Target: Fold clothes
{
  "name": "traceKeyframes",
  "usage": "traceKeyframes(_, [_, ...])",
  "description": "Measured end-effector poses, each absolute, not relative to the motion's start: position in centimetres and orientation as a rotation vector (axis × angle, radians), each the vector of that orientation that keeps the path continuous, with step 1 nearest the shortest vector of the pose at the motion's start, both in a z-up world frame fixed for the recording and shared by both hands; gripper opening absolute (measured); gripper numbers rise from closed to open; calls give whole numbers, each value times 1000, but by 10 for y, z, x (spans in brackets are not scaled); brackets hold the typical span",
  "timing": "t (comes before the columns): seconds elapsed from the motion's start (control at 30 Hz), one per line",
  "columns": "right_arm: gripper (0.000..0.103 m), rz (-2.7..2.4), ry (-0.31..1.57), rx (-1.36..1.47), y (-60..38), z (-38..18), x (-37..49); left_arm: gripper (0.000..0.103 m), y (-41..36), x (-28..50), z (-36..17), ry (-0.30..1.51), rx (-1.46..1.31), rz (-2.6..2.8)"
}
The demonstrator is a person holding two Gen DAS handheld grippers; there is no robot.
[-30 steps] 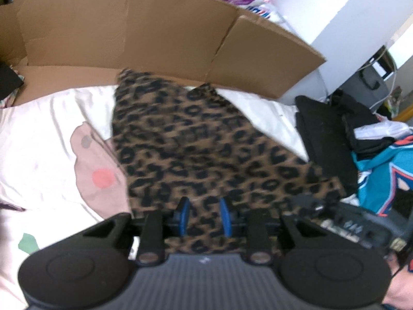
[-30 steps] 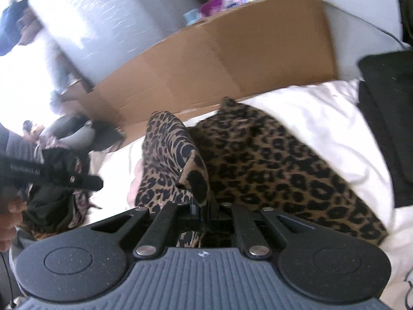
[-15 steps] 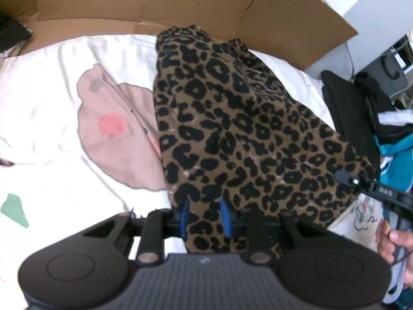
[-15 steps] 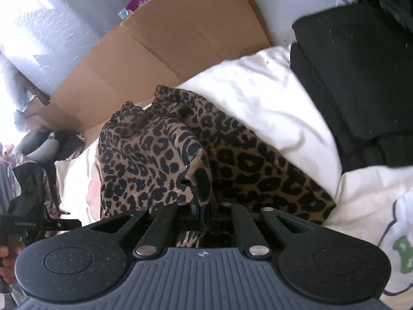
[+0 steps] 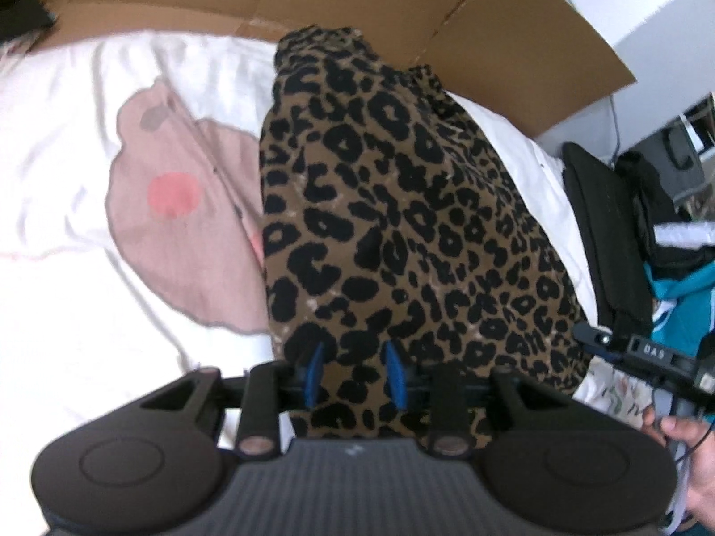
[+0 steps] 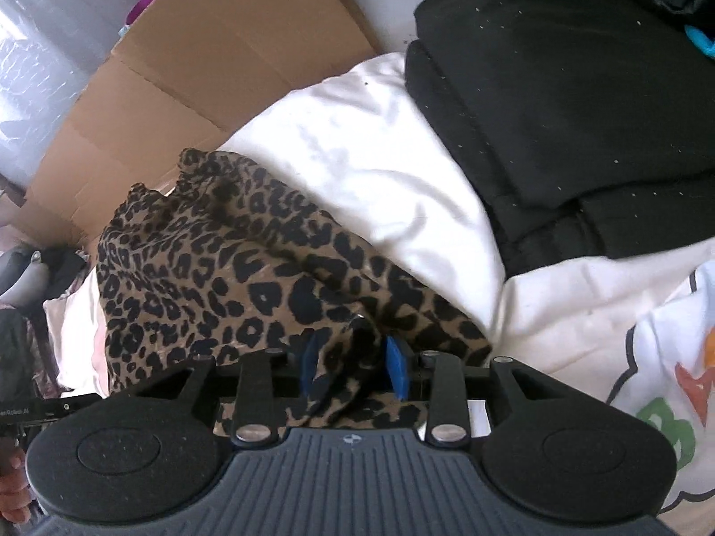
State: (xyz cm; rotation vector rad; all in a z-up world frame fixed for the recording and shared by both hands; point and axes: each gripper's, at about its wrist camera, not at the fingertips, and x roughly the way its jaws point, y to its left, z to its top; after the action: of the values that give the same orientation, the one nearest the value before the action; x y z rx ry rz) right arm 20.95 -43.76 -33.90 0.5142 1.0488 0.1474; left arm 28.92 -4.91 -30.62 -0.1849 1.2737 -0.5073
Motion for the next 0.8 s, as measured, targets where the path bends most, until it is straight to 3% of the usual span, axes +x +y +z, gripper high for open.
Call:
traceKeyframes(0.17, [34,143,1059,540,-436,-346,216,34,-45,283,-311,1278,-189,-513])
traceKeyframes(0.2, [24,148,1061,548,-435,-346,218,34,-44,283,-312,1281,-194,-508])
traceKeyframes(0.23, [5,157,1065,552,-434,-347,220,34,-43,284,-313,1282,-195,-502])
traceKeyframes(0.27, [2,169,1071,556,-433,-347,222,34,-42,284,-313,1283,-196,-496])
traceKeyframes(0.8, [2,137,973,593,-460,-329,196,34,-86,335,-257,1245,-42,-542])
